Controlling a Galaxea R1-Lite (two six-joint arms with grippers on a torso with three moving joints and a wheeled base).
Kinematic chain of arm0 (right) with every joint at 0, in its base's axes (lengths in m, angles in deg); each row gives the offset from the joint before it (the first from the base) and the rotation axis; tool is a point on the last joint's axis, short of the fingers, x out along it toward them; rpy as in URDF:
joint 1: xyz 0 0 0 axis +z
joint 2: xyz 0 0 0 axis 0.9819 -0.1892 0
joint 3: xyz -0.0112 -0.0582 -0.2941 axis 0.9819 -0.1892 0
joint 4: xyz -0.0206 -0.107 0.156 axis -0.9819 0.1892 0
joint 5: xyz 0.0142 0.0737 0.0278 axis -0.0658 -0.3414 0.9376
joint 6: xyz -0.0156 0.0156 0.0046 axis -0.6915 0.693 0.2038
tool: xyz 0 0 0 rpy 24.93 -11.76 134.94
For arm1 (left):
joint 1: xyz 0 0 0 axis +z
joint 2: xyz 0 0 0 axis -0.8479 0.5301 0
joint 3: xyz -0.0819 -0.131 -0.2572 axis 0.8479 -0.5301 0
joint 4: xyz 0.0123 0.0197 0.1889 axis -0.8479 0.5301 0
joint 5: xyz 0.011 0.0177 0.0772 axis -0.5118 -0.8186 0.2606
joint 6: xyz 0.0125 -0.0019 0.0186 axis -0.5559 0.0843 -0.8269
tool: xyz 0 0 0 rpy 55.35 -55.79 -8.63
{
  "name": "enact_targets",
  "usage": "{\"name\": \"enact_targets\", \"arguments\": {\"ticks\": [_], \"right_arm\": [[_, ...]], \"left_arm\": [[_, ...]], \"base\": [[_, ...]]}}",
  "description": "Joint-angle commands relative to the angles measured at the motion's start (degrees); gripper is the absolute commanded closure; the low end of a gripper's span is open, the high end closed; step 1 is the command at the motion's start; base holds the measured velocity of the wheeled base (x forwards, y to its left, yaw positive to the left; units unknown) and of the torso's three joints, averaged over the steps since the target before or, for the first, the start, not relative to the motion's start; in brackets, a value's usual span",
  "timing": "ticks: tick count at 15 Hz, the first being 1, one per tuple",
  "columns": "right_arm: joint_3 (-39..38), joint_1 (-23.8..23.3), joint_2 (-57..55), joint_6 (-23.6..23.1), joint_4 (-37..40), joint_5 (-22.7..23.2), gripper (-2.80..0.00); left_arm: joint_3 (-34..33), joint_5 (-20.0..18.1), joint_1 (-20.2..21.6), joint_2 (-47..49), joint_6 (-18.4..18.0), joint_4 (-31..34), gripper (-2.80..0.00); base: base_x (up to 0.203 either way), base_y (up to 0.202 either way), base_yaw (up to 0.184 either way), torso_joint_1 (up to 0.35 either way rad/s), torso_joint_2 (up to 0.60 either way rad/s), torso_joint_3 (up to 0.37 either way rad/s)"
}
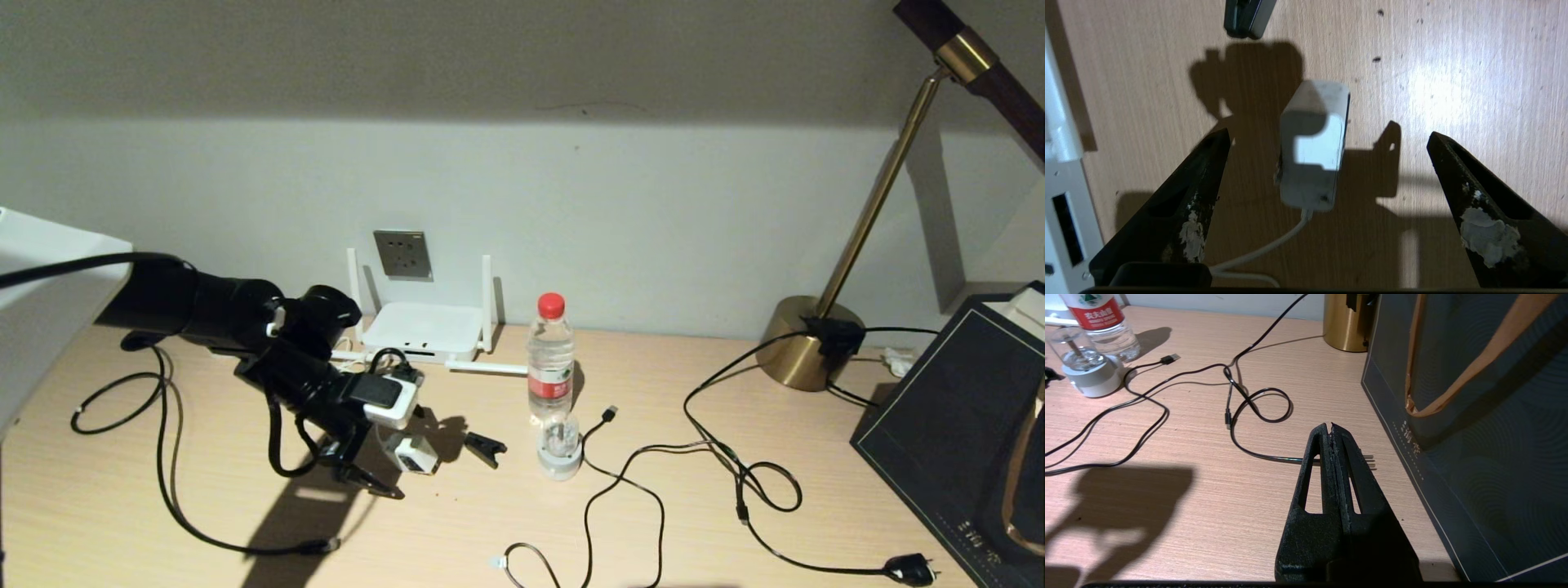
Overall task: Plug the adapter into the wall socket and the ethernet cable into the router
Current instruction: Pick up plug
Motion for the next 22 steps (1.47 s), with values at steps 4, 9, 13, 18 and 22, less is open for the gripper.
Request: {"name": "enact_targets", "arguments": {"ticks": [4, 9, 13, 18, 22], "right_arm": [[0.01, 0.0, -0.09, -0.02, 0.01, 0.04, 0.0], [0.01, 0.0, -0.09, -0.02, 0.01, 0.04, 0.0], [0.01, 0.0, -0.09, -0.02, 0.01, 0.04, 0.0], [0.01, 0.0, -0.09, -0.02, 0.01, 0.04, 0.0], [0.01, 0.0, -0.09, -0.02, 0.01, 0.04, 0.0]], "left_arm": [[2.24, 2.14, -1.62, 1.84, 2.12, 0.57, -2.8], [2.26, 2.73, -1.63, 2.03, 2.52, 0.69, -2.8], [2.26, 2.75, -1.63, 2.03, 2.52, 0.69, -2.8], [2.26, 2.75, -1.63, 2.64, 3.49, 0.6, 0.0], [2.44, 3.3, -1.72, 3.08, 3.93, 0.6, 0.0]], "base": [[0.0, 0.0, 0.0, 0.0, 0.0, 0.0], [0.0, 0.0, 0.0, 0.0, 0.0, 0.0], [0.0, 0.0, 0.0, 0.0, 0.0, 0.0], [0.0, 0.0, 0.0, 0.0, 0.0, 0.0], [0.0, 0.0, 0.0, 0.0, 0.0, 0.0]]}}
